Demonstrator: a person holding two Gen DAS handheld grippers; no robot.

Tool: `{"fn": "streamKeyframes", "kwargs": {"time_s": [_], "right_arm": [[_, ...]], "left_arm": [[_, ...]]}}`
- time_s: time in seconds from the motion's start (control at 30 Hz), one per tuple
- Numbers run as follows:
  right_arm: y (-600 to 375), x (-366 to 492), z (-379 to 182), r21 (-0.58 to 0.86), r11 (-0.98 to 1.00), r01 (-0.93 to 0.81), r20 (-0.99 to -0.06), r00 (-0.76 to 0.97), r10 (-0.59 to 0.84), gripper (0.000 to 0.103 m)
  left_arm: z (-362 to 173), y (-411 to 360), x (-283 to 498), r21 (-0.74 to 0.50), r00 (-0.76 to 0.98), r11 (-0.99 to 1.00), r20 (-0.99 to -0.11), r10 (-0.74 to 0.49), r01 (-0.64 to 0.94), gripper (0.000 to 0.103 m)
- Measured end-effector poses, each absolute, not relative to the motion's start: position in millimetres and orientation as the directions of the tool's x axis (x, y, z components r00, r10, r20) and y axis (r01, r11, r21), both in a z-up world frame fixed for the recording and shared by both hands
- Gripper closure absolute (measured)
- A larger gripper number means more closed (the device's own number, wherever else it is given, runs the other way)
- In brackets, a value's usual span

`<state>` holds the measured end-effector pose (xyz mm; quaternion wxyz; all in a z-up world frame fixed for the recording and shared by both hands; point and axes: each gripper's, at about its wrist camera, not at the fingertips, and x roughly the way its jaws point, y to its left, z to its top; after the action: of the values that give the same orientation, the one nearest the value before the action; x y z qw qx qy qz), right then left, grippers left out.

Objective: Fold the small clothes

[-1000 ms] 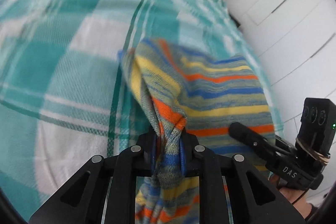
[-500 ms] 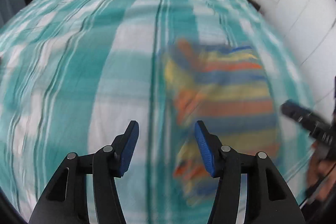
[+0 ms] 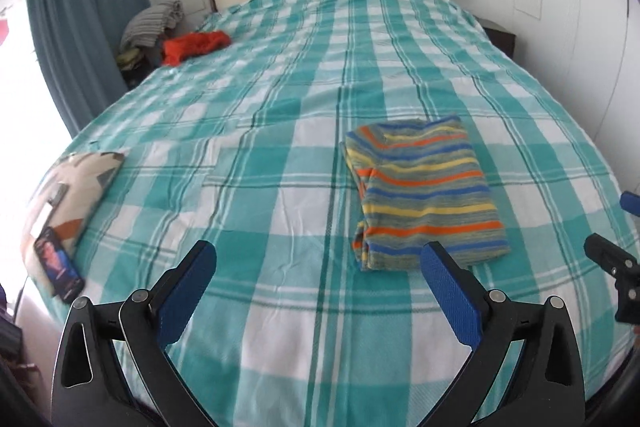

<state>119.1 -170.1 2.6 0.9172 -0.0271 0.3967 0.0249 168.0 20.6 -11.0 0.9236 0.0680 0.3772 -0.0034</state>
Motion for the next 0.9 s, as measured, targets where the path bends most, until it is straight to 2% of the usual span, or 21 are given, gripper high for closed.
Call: {"fn": "streamKeyframes", "kwargs": {"time_s": [0.23, 0.57, 0.9], "right_arm": [[-153, 81, 35, -0.038, 0.998, -0.046, -0.708, 0.706, 0.006, 0.001], [-150, 40, 54, -0.01, 1.0, 0.012, -0.733, 0.68, -0.016, 0.001], [-126, 7, 67, -0.057, 0.998, -0.01, -0.761, 0.648, -0.037, 0.001]], "left_arm": [[2, 6, 135, 0.196, 0.694, 0.979, -0.713, 0.099, 0.061, 0.001], [11, 6, 93, 0.139, 0.648, 0.986, -0.761, 0.047, 0.091, 0.001], [10, 9, 70, 0.132, 0.624, 0.985, -0.781, 0.033, 0.113, 0.0]]}}
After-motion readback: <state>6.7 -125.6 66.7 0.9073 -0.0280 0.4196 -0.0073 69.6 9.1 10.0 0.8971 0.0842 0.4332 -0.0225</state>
